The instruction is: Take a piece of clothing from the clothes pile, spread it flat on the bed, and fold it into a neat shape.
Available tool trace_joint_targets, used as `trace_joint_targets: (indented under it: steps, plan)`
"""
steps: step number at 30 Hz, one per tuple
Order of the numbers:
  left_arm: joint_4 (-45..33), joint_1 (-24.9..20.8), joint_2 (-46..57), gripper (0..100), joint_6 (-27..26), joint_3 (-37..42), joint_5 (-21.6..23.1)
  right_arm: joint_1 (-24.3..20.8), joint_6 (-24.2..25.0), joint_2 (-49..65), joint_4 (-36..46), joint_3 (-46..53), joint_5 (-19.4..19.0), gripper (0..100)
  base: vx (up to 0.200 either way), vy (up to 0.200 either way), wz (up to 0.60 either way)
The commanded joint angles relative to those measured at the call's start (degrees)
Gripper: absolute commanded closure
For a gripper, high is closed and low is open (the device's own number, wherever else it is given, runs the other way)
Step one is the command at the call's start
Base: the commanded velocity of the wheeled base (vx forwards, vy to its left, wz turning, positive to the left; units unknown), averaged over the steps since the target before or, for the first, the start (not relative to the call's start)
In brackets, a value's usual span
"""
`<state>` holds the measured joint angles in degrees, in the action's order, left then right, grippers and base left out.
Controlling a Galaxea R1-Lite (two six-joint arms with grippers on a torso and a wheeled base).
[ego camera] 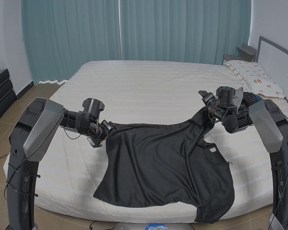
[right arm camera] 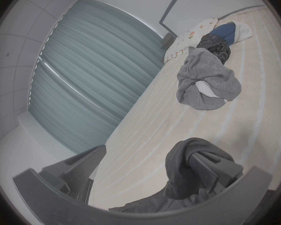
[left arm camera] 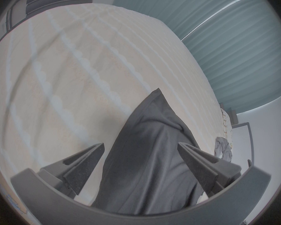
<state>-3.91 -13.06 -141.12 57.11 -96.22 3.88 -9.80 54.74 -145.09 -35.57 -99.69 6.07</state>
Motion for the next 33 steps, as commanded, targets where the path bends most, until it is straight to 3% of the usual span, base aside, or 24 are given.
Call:
trace_joint_targets:
  steps: [1,4,6,12,19,25,28,33]
  plan:
    - [7.3,-0.1,8.6,0,2.7,12.3,1.6,0.5,-1.0,-6.3,7.4,-11.0,1.2,0,0.000,0.000,0.00]
    - [11.6,-0.1,10.8,0,3.7,17.8,1.7,0.5,-1.9,-9.6,15.1,-14.9,2.6,0,0.000,0.000,0.00]
    - [13.9,0.0,12.4,0,4.3,21.9,1.7,0.4,-1.5,-9.7,22.3,-14.9,1.6,0,0.000,0.000,0.00]
    - [18.1,0.1,15.6,0,5.6,29.9,2.5,0.5,1.6,-9.3,23.5,-14.9,-2.0,0,0.000,0.000,0.00]
    - [31.2,0.0,17.6,0,9.1,40.3,5.7,2.3,10.4,-2.4,22.8,-14.9,-8.5,0,0.000,0.000,0.00]
    - [34.1,0.0,17.5,0,9.1,42.3,5.7,4.2,12.1,-1.8,12.0,-14.9,-7.1,0,0.000,0.000,0.00]
    - [34.1,0.0,17.5,0,9.1,42.5,5.7,4.2,12.1,-2.5,12.3,-14.9,-6.6,0,0.000,0.000,0.00]
    - [34.1,0.1,17.4,0,9.2,42.7,5.7,3.9,10.4,-6.3,21.1,-14.9,-4.8,0,0.000,0.000,0.00]
